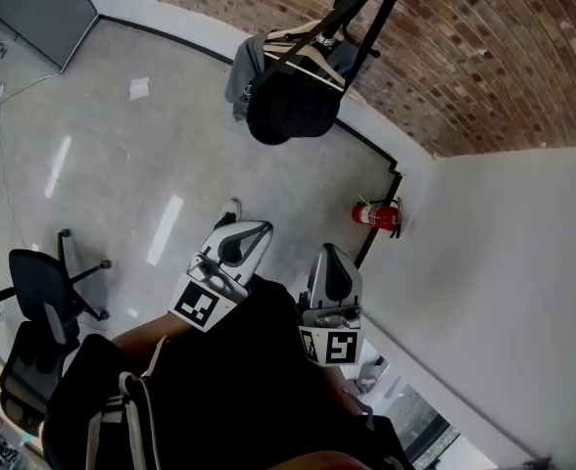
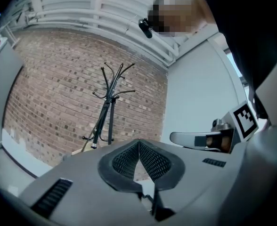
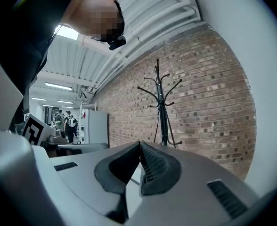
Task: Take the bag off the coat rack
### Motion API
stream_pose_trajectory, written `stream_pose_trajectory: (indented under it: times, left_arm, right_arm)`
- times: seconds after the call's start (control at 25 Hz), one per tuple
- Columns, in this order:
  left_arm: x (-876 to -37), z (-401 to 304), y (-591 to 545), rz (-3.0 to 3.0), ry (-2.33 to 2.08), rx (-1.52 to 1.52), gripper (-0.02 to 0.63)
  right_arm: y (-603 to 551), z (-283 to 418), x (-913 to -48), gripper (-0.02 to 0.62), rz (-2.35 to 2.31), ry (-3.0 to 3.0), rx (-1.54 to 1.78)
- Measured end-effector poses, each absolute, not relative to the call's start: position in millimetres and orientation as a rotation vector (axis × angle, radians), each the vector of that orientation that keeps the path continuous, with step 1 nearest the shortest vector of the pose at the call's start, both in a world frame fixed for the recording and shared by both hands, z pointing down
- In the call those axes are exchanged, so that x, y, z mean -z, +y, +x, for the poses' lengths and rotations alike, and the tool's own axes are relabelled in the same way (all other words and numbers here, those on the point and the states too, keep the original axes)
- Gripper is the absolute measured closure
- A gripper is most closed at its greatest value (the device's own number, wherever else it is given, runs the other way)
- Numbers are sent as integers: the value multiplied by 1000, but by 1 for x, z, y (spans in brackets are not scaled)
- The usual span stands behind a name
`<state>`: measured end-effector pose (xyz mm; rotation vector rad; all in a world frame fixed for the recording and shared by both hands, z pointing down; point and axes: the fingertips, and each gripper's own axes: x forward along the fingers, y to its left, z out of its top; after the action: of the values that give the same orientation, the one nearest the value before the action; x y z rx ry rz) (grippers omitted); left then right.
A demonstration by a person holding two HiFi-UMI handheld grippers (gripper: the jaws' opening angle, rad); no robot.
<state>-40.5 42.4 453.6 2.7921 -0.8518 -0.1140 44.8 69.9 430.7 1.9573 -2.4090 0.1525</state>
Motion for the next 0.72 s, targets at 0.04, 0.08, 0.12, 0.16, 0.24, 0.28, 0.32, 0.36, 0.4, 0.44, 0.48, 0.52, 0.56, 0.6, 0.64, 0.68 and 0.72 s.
stream_pose_trajectory:
  times: [0.04, 0.08, 0.12, 0.16, 0.24, 0.28, 0.32, 0.36, 0.4, 0.44, 0.48, 0.52, 0.56, 0.6, 0.64, 0.68, 0.72]
  left_arm:
    - [-451, -38, 33, 2789, -816, 125, 586]
    - [-448, -34, 26, 2798, -782, 127, 586]
    - [-446, -31, 20, 2809, -754, 125, 586]
    - [-445, -29, 13, 2813, -736, 124, 586]
    - [-442, -26, -2, 2809, -725, 125, 586]
    - [-440, -24, -10, 2814, -727, 121, 586]
    - [-439, -20, -16, 2826, -731, 108, 586]
    - [-440, -15, -21, 2839, -738, 86, 586]
    - [-441, -10, -25, 2849, -749, 59, 586]
    - [-443, -5, -31, 2860, -766, 30, 586]
    - [-444, -1, -38, 2868, -792, 0, 586]
    - [-445, 2, -46, 2871, -828, -21, 586]
    - [-443, 4, -54, 2870, -872, -25, 586]
    - [-440, 5, -61, 2867, -917, -18, 587]
    - [-437, 6, -67, 2863, -958, -15, 587]
    - [-436, 6, -73, 2860, -997, -23, 588]
    - [-436, 5, -79, 2857, -1037, -34, 586]
  right_arm:
    - [56, 46, -425, 575, 1976, -2413, -120]
    - [43, 47, -422, 575, 1992, -2408, -100]
    - [31, 51, -420, 575, 2012, -2394, -90]
    - [21, 55, -419, 575, 2039, -2373, -86]
    - [3, 65, -417, 575, 2092, -2345, -91]
    - [-4, 70, -414, 575, 2107, -2347, -93]
    - [-11, 75, -412, 575, 2110, -2356, -92]
    - [-16, 81, -411, 575, 2109, -2366, -92]
    - [-22, 88, -411, 575, 2112, -2371, -96]
    - [-26, 96, -413, 575, 2125, -2363, -106]
    - [-30, 106, -415, 575, 2145, -2345, -120]
    - [-33, 115, -416, 575, 2158, -2325, -135]
    - [-36, 124, -417, 575, 2157, -2319, -145]
    - [-39, 131, -417, 575, 2144, -2332, -146]
    - [-42, 137, -415, 575, 2132, -2357, -136]
    - [-45, 142, -412, 575, 2130, -2382, -117]
    - [-49, 147, -409, 575, 2138, -2400, -91]
